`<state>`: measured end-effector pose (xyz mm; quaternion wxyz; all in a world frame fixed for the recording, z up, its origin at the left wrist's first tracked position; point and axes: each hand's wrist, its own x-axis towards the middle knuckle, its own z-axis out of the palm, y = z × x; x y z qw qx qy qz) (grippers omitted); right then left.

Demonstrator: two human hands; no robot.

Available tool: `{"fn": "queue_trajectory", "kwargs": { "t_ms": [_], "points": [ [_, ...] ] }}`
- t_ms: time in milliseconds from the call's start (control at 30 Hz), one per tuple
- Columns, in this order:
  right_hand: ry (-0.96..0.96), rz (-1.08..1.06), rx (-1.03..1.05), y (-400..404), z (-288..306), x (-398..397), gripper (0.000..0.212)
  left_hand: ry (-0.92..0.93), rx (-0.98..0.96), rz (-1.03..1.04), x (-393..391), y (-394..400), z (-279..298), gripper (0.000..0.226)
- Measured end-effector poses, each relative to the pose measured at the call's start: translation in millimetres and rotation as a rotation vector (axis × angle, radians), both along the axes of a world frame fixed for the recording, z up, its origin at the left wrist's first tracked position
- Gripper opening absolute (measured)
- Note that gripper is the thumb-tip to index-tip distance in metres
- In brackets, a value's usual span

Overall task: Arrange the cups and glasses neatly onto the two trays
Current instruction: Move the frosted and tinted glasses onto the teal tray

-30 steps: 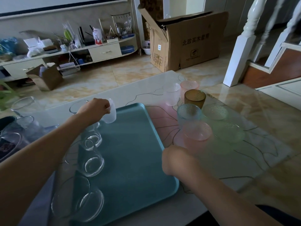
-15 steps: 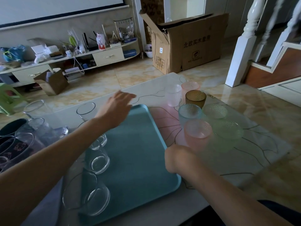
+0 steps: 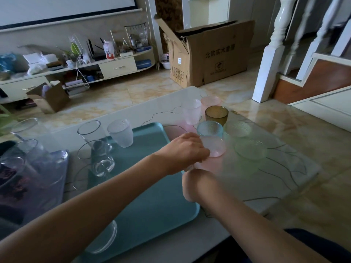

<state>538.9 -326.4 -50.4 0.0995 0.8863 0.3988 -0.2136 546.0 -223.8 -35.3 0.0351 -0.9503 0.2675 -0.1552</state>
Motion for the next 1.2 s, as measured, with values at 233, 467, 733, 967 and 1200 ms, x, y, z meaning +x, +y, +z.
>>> {"fn": "queue_trajectory", "kwargs": {
  "t_ms": [233,467,733,967,1200],
  "points": [
    [0.002,-0.014,-0.013,-2,4,0,0.04,0.038,-0.067,0.439,-62,83,39,0.014],
    [-0.016,-0.026,-0.017,-5,8,-5,0.038,0.159,-0.051,0.728,-101,119,19,0.006],
    [-0.023,-0.017,-0.049,-3,4,-3,0.035,0.172,-0.014,0.798,-97,113,16,0.014],
    [0.026,-0.19,0.166,-8,6,7,0.046,0.213,-0.095,0.785,-98,118,20,0.029],
    [-0.083,-0.319,0.361,-22,25,31,0.044,0.042,-0.214,0.546,-34,64,42,0.028]
  ]
}}
